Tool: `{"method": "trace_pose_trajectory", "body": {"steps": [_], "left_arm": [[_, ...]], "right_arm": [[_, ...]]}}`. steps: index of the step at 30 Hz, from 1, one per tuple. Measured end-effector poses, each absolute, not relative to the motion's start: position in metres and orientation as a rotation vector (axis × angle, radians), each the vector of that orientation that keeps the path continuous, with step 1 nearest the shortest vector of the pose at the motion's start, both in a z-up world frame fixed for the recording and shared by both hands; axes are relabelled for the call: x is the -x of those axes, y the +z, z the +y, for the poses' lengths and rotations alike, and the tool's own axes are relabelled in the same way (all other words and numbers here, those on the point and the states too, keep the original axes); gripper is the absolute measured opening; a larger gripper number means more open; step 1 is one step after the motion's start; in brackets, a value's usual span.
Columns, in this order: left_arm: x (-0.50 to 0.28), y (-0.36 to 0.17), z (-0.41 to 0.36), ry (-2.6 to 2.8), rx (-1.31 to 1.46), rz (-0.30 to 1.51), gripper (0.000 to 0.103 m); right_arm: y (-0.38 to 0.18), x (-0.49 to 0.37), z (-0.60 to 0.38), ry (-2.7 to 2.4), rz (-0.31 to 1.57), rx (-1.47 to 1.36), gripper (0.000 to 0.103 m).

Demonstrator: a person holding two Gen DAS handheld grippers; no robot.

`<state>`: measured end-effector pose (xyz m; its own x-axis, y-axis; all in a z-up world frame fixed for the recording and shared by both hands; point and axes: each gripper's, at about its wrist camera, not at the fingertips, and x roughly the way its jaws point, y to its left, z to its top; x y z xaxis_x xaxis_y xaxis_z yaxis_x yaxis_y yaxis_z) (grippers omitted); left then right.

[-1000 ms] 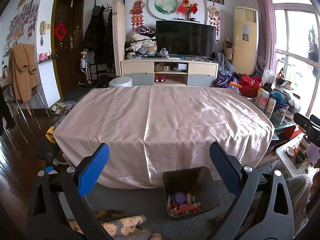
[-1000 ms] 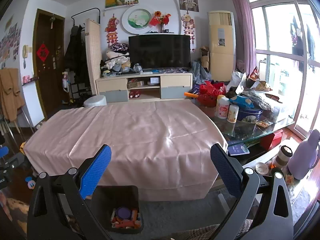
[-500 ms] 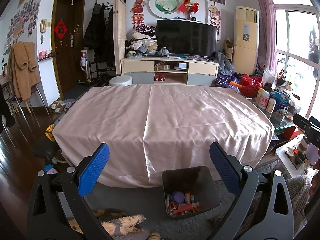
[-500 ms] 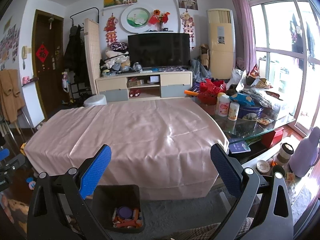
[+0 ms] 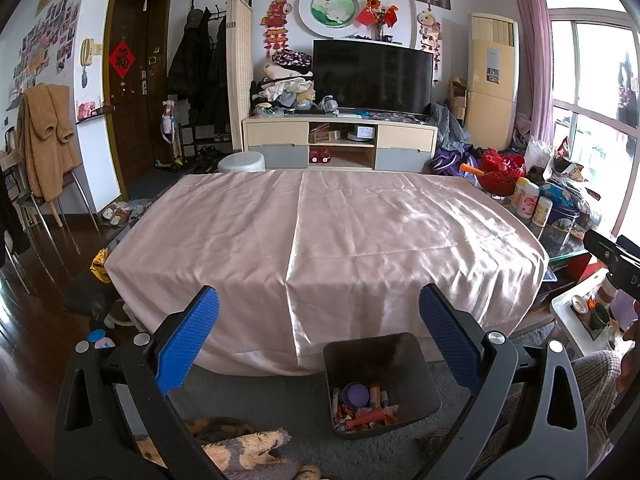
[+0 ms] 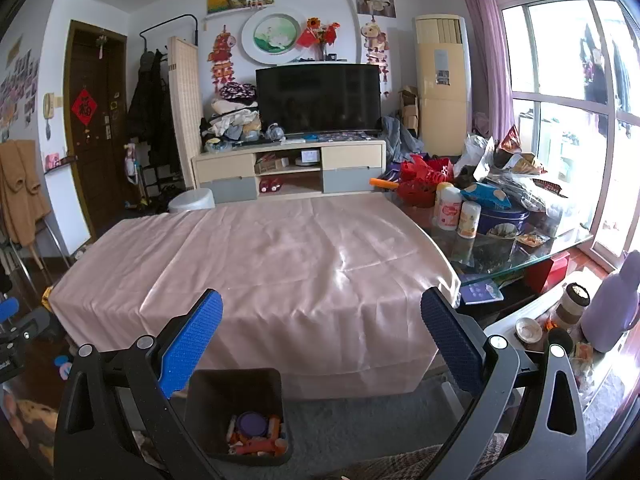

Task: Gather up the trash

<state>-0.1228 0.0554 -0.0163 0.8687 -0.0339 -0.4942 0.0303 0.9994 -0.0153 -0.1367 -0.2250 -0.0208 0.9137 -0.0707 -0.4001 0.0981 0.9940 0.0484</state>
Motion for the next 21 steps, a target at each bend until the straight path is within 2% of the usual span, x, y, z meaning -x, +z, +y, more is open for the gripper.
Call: {"method": "trace_pose_trajectory", "body": {"steps": [21], "left_arm": [[0.1227, -0.0156, 0.054, -0.037, 0.008, 0.522, 0.095]], "right_arm": [[-0.0202, 0.1357, -0.2249, -0.085, 0.411, -0.069, 0.1]]}}
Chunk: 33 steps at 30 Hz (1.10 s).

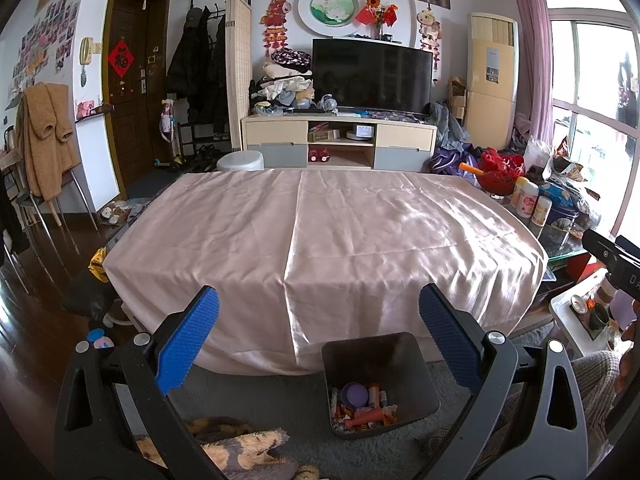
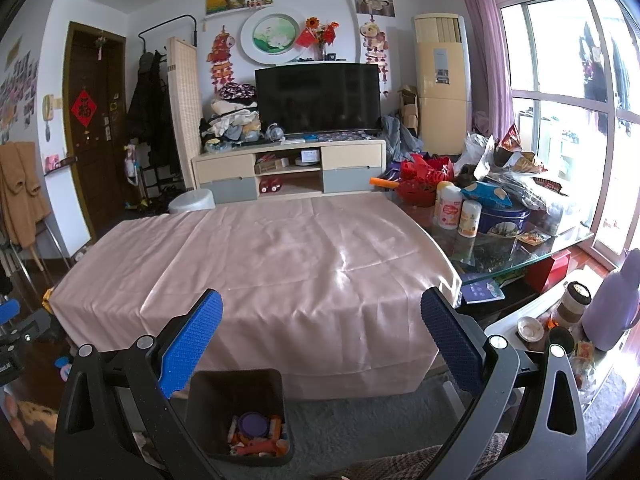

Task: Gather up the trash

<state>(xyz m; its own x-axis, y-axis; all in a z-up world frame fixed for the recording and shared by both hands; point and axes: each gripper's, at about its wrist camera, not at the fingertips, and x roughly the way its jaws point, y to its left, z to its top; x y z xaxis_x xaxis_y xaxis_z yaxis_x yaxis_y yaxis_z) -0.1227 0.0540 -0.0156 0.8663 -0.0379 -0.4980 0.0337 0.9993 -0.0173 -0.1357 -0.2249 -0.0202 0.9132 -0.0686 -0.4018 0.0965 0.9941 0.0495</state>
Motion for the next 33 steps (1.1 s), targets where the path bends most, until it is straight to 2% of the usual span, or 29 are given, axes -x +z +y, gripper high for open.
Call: {"method": "trace_pose_trajectory", "body": {"steps": [33], "left_arm": [[0.121, -0.011, 0.045, -0.042, 0.013, 0.513, 0.095]], "right_arm": [[-0.024, 0.137, -0.22, -0.09, 0.417, -0.076, 0.1]]}}
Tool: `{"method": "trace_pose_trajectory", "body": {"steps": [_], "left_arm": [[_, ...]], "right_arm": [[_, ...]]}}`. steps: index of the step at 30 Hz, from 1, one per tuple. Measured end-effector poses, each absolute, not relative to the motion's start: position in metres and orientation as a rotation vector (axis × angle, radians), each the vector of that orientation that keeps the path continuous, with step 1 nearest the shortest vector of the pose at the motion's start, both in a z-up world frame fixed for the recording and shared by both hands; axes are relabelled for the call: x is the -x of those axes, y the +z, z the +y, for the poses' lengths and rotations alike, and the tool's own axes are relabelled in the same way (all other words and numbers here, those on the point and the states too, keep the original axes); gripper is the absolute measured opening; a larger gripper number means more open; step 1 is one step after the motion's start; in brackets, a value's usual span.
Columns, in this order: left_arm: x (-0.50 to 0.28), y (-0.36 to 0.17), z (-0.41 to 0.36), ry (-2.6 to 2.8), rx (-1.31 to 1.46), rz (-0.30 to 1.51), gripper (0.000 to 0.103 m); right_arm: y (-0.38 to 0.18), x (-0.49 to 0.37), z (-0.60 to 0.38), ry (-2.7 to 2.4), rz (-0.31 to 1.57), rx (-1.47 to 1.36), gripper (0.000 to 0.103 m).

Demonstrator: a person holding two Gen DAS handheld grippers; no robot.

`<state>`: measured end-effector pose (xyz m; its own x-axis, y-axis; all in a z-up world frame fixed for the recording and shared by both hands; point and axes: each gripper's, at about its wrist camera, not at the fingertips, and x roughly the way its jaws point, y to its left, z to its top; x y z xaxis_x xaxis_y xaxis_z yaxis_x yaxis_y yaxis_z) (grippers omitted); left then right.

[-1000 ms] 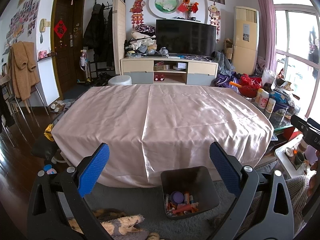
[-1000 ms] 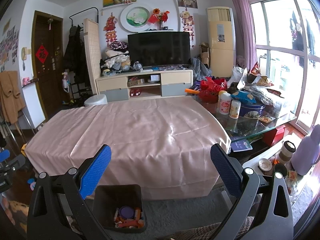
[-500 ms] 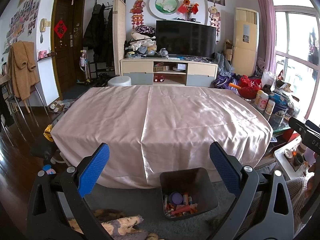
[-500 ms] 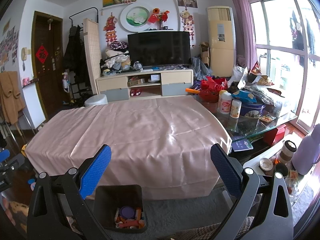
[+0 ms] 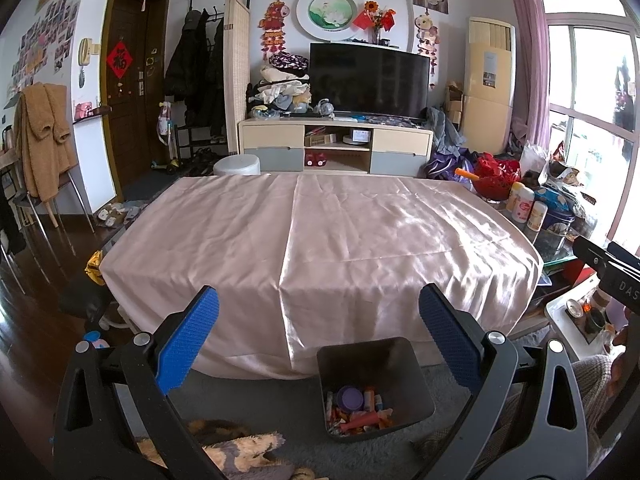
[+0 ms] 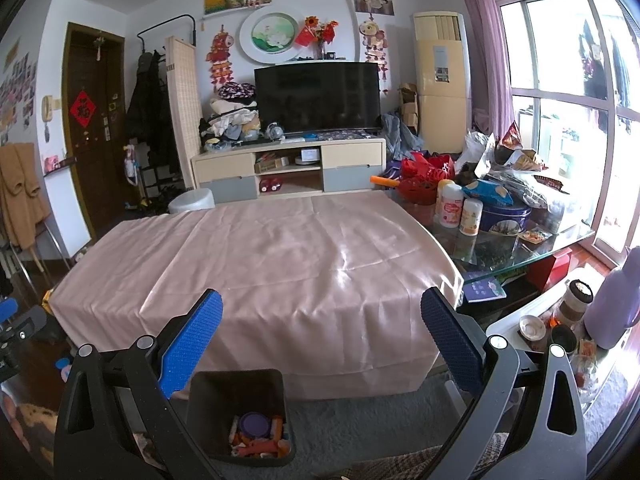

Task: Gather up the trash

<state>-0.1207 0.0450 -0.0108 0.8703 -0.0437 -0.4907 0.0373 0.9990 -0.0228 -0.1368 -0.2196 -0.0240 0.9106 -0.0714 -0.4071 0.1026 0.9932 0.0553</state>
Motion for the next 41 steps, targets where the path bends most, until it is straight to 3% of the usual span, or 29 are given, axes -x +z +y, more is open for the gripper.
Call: {"method": "trace_pose_trajectory", "body": {"steps": [41], "left_arm": [[0.11, -0.019, 0.058, -0.057, 0.097, 0.569, 0.095]], "right_arm": [[-0.026, 0.129, -0.218, -0.083, 0.434, -0.069, 0.1]]}}
